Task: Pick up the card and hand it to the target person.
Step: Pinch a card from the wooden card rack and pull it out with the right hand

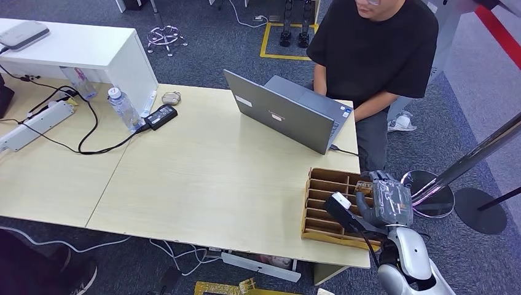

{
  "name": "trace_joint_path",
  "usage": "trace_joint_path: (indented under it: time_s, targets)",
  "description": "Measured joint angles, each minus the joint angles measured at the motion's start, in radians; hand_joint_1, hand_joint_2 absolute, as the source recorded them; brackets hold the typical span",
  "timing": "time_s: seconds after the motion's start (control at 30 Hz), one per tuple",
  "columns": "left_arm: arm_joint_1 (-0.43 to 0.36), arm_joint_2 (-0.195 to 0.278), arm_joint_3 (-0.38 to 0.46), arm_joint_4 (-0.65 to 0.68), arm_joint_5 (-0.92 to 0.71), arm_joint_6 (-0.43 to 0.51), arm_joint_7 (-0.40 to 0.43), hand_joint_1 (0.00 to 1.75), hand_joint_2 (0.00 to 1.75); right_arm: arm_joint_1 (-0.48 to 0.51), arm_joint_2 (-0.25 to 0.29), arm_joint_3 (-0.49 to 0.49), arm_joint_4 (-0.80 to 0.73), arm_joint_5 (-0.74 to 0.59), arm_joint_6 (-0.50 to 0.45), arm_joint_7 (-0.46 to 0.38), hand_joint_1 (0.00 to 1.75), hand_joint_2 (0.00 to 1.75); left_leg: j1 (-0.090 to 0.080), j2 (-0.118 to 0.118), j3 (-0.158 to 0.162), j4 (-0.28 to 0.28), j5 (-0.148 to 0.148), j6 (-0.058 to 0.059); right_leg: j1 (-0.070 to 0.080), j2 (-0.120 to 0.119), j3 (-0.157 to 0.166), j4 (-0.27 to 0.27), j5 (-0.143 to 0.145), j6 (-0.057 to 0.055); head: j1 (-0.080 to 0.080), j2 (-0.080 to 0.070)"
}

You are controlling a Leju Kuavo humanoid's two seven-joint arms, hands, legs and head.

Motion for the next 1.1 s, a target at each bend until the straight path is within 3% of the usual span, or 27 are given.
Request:
trace_joint_path:
  time_s: [0.73, 1.0, 1.1]
  targets:
    - [0.000, 0.000, 0.001, 0.000, 0.000, 0.003, -0.003, 0.00, 0.00, -0.014, -0.002, 0.008, 0.040, -0.037, 0.014, -0.002, 0.80, 1.75, 0.000, 0.000, 0.000, 0.000, 0.000, 0.000, 0.000, 0.000, 0.000, 0.000, 0.000, 0.000, 0.000, 0.000]
    - [0.000, 0.000, 0.001, 0.000, 0.002, 0.005, -0.008, 0.00, 0.00, -0.020, -0.002, 0.016, 0.054, -0.047, 0.021, 0.000, 0.82, 1.75, 0.000, 0.000, 0.000, 0.000, 0.000, 0.000, 0.000, 0.000, 0.000, 0.000, 0.000, 0.000, 0.000, 0.000]
    - [0.000, 0.000, 0.001, 0.000, 0.002, 0.005, -0.009, 0.00, 0.00, -0.022, -0.002, 0.018, 0.058, -0.050, 0.021, 0.003, 0.91, 1.75, 0.000, 0.000, 0.000, 0.000, 0.000, 0.000, 0.000, 0.000, 0.000, 0.000, 0.000, 0.000, 0.000, 0.000]
